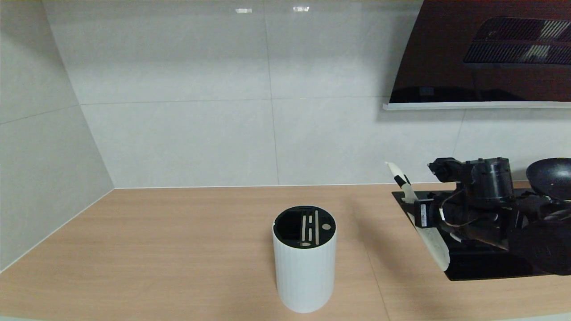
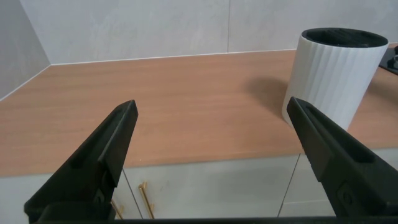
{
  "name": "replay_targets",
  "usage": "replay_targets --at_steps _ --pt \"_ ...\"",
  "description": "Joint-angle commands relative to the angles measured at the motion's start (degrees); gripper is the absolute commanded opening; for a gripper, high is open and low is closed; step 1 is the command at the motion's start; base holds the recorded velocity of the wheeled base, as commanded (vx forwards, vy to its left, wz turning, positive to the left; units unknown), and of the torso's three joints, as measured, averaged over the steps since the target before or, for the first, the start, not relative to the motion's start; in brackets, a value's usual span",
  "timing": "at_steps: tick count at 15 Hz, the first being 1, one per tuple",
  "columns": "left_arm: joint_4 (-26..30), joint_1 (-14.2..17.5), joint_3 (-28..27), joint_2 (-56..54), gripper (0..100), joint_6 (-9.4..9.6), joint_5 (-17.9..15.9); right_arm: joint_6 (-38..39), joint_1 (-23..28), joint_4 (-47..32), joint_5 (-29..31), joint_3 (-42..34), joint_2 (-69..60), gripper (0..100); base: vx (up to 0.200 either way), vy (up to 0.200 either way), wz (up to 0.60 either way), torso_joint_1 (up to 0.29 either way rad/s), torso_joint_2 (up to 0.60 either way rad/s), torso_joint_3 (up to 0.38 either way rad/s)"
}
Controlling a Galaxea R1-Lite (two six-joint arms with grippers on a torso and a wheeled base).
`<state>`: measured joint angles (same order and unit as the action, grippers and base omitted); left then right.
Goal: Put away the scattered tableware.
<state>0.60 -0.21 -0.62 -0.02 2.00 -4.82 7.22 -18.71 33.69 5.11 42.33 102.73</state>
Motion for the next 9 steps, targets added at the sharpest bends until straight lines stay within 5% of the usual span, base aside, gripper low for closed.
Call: replay_targets --at_steps 1,5,7,9 --pt "1.8 -0.3 -6.6 3.5 100 0.02 -4.3 0.1 -4.0 -6.8 -0.5 8.1 -6.3 0 0.000 0.000 0.00 0.000 0.00 0.000" --pt "5.6 -0.8 -30.5 32.5 100 -0.33 -12.1 0.0 -10.6 -9.9 -0.8 14.5 -7.7 0 0.000 0.000 0.00 0.000 0.00 0.000" --pt "4.5 -0.8 -42.8 49.0 100 -0.68 -13.0 0.0 -13.4 -9.9 -0.8 15.8 -7.2 0 0.000 0.000 0.00 0.000 0.00 0.000" --pt "-1.4 -4.8 -50.4 62.4 100 -4.64 -12.9 0.0 -16.4 -9.9 -0.6 15.4 -7.3 0 0.000 0.000 0.00 0.000 0.00 0.000"
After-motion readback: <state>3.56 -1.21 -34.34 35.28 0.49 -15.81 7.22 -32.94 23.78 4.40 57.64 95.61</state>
